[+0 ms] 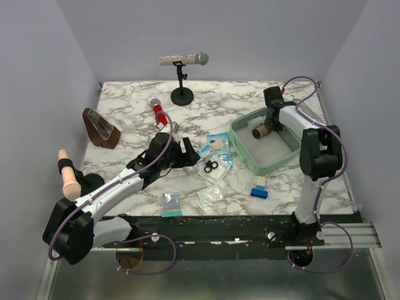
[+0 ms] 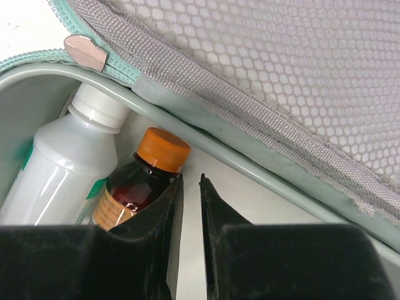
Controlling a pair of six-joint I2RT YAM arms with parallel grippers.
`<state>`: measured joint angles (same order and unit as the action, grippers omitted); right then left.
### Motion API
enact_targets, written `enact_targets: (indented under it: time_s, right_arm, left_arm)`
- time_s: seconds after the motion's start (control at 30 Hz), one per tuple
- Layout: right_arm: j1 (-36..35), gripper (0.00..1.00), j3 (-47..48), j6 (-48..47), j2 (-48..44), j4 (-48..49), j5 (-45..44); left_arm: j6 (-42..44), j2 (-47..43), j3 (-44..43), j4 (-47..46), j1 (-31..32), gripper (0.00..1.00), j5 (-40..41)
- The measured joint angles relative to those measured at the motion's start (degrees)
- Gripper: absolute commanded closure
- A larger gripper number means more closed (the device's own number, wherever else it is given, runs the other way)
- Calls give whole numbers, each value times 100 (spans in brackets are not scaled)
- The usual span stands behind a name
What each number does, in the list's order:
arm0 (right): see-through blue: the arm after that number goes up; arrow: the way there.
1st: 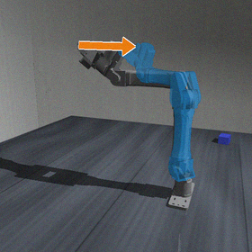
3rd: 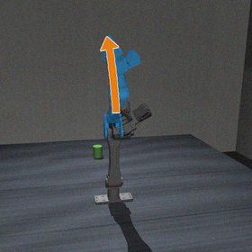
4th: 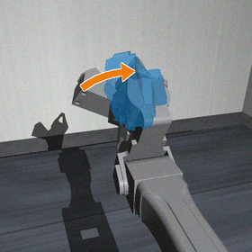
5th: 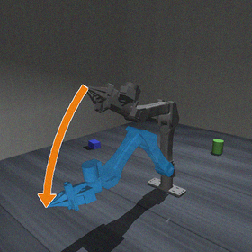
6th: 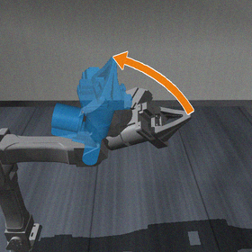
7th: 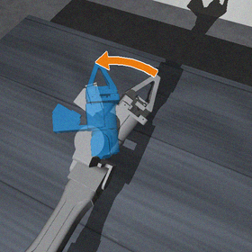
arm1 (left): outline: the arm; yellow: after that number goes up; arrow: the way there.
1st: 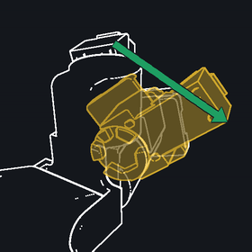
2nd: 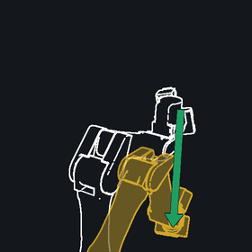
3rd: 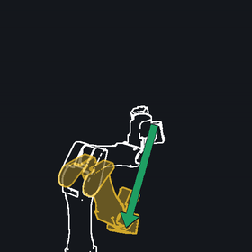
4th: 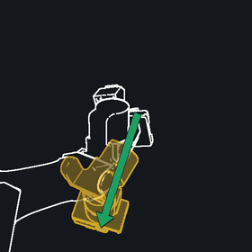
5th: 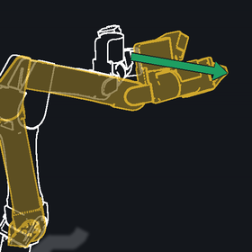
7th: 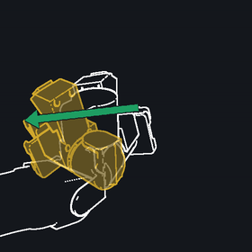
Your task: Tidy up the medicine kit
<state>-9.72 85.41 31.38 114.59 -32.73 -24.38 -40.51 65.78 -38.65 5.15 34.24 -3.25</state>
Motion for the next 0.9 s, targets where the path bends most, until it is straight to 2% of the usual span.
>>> enact_targets:
  time_s: [0.3, 0.43, 0.63, 0.77, 0.9]
  right_arm:
    - [0, 68, 105, -94, -31, 0, 4]
    - [-2, 63, -111, -33, -387, -31, 7]
    - [-9, 51, -752, 101, -1749, -24, 149]
    - [-96, 43, -1357, 118, -2981, 229, 573]
    - [-680, 43, -1985, -2, -4028, 638, 1082]
  left_arm:
    - [-2, 15, 13, -9, 2, 14, 2]
    - [-2, 15, 13, 35, 2, 13, 9]
    - [-13, 17, -13, 216, 2, 10, 247]
    - [-114, 149, -140, 483, 2, 10, 636]
    - [-238, 490, -251, 623, 2, 14, 907]
